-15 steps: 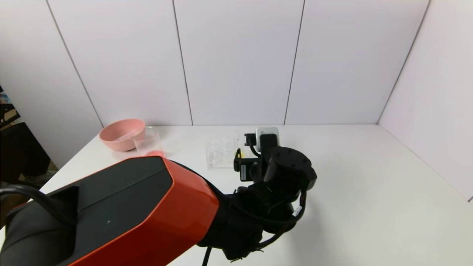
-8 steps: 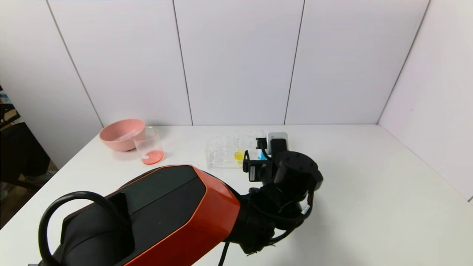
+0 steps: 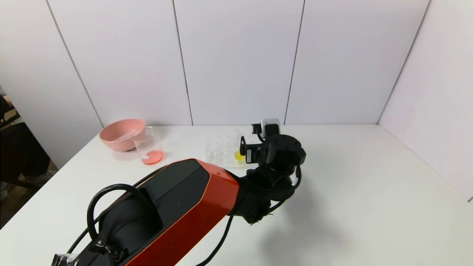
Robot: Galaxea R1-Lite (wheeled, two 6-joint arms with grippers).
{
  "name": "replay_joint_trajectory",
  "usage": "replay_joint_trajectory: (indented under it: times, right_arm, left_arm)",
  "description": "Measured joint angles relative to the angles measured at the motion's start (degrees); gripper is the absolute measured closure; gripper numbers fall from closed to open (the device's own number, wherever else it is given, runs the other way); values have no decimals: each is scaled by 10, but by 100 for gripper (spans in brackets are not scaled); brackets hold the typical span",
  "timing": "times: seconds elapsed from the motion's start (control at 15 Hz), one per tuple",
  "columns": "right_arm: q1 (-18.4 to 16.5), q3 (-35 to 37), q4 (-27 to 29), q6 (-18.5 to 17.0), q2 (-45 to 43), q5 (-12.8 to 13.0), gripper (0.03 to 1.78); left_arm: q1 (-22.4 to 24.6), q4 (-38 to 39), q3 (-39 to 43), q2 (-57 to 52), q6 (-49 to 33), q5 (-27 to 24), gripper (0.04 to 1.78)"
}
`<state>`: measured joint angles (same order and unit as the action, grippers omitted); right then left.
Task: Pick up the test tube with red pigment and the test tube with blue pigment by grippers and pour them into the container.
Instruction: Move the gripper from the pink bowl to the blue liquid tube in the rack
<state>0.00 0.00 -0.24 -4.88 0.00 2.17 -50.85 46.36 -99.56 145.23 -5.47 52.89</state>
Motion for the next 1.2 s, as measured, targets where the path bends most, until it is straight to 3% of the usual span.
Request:
replay_joint_trajectory:
  times: [1.0,1.2]
  right_arm:
    - [0,0,0,0,0,0,4]
    - [0,0,0,0,0,0,4]
  left_arm:
    - [12,0,-40,37,17,-22,6]
    - [14,-1,-58,45,23,-23,20]
